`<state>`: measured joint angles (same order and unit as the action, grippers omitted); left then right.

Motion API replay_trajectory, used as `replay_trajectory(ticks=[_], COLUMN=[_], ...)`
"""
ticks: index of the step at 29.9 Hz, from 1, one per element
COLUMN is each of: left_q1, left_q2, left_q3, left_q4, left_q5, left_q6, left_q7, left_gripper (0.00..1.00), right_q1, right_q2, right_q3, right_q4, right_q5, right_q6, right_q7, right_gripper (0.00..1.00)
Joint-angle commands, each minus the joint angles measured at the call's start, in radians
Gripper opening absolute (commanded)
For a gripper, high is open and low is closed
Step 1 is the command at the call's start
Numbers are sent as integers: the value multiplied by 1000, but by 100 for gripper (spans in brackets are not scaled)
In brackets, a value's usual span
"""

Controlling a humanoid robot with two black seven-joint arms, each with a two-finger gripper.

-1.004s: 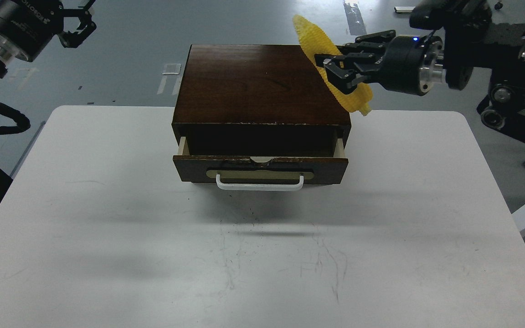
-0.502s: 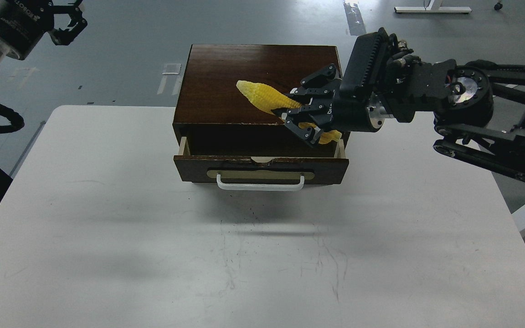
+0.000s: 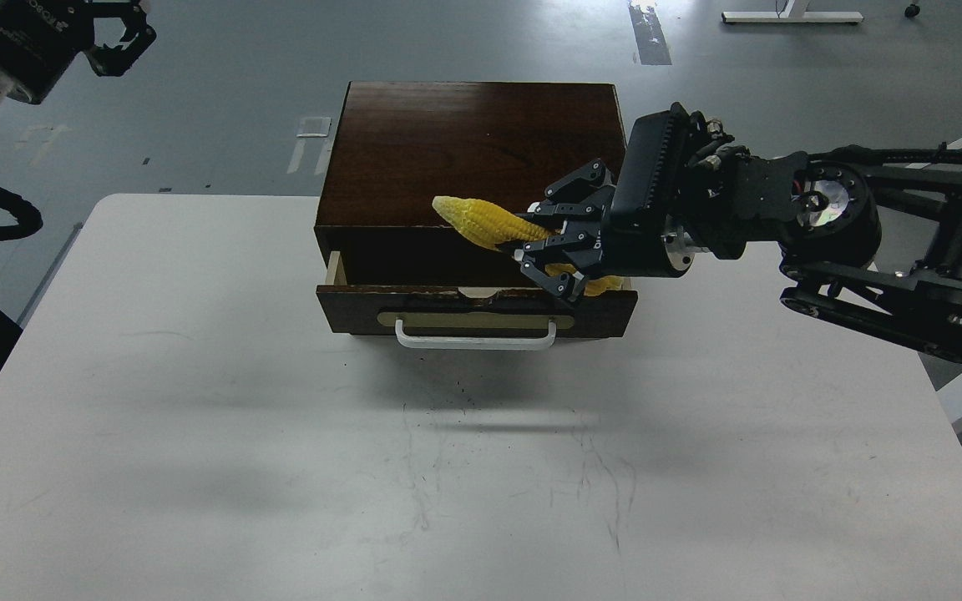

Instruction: Put corn in drawer with both arms

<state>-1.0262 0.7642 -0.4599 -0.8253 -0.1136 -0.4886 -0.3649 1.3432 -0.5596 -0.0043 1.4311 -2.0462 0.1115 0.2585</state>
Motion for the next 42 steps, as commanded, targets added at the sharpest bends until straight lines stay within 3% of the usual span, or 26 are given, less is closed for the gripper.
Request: replay_trajectory(ticks=[1, 5, 8, 13, 21, 24, 25, 26, 33, 37, 42], left_q1=[0, 0, 0, 0, 0, 1, 1, 1, 9, 11, 14], left_q2=[3, 6, 9, 13, 17, 29, 30, 30, 24, -19, -62], left_q3=[-2, -11, -13, -13, -13, -13, -14, -14, -14, -14, -14], left_q4=[0, 0, 0, 0, 0, 0, 2, 3, 26, 89, 142], left_q5=[-1, -1, -1, -1, -1, -3, -5, -6, -14, -14, -15], left_q6=[0, 0, 0, 0, 0, 0, 0, 0, 0, 0, 0], left_q7=[-2, -2, 0, 0, 0, 0, -2, -3, -14, -75, -80], left_gripper=[98, 98, 98, 98, 98, 98, 98, 98, 98, 98, 98], right_q1=[-15, -13, -12, -9, 1, -1, -9, -10, -1, -12, -30], right_q2=[6, 21, 30, 30, 29, 14, 1, -14, -104, -224, -247], right_q3=[1, 1, 1, 1, 17, 93, 139, 179, 230, 234, 237], right_q4=[0, -11, -12, -14, -17, -17, -20, -27, -83, -92, -153], right_q5=[-28, -29, -29, -28, -20, 18, 70, 157, 746, 1024, 1369], right_q6=[0, 0, 0, 0, -1, -4, -3, 2, 7, -6, -7], right_q7=[-1, -1, -1, -1, -2, -2, -4, -5, -13, -13, -12], right_gripper=[43, 47, 58, 65, 71, 83, 96, 99, 100, 100, 100])
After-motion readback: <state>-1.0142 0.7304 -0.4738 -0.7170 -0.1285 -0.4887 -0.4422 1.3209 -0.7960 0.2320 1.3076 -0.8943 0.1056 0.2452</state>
